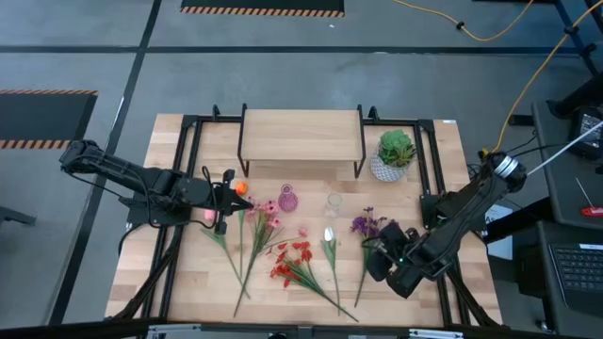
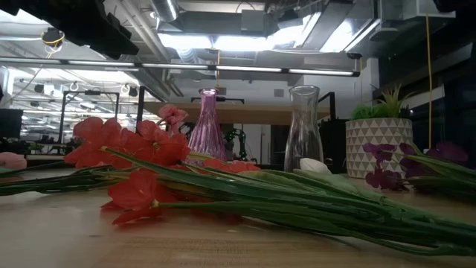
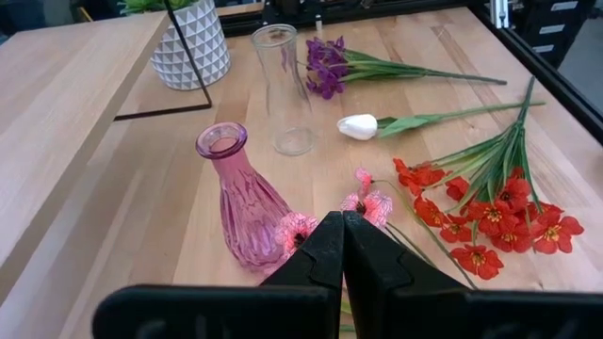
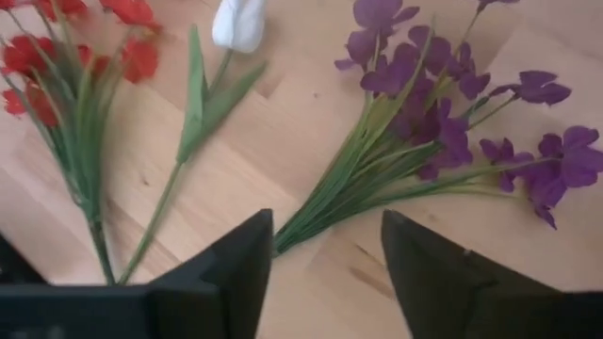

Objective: Pick and place flowers into a vace then onto a shelf
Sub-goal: Put the purple flowers into the transparent vase

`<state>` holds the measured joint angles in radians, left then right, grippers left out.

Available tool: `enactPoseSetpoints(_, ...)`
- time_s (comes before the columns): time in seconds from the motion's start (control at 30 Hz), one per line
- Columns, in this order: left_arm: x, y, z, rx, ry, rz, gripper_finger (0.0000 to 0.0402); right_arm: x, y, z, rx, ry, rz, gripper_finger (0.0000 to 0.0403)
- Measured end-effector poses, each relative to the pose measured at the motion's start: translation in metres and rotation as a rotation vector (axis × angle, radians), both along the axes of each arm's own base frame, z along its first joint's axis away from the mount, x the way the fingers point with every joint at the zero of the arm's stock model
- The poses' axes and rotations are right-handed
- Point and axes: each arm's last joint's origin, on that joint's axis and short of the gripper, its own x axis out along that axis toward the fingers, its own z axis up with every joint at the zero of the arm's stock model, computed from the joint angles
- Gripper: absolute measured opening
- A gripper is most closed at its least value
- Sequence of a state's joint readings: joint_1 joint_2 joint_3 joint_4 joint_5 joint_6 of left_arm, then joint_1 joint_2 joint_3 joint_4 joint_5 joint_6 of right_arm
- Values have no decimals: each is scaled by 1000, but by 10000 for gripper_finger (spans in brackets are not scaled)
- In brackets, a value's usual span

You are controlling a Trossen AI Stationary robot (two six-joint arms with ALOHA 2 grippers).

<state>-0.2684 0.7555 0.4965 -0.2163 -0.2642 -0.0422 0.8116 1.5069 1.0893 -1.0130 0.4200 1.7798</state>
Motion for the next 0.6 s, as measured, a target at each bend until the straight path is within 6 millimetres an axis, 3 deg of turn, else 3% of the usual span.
enactPoseSetpoints(0.17, 0, 0, 0, 1, 0, -1, 3, 3, 5, -10, 61, 37, -107, 240)
enactPoseSetpoints(0.6, 0, 0, 0, 32, -3, 1, 3, 18, 22, -47, 114, 28, -339, 242)
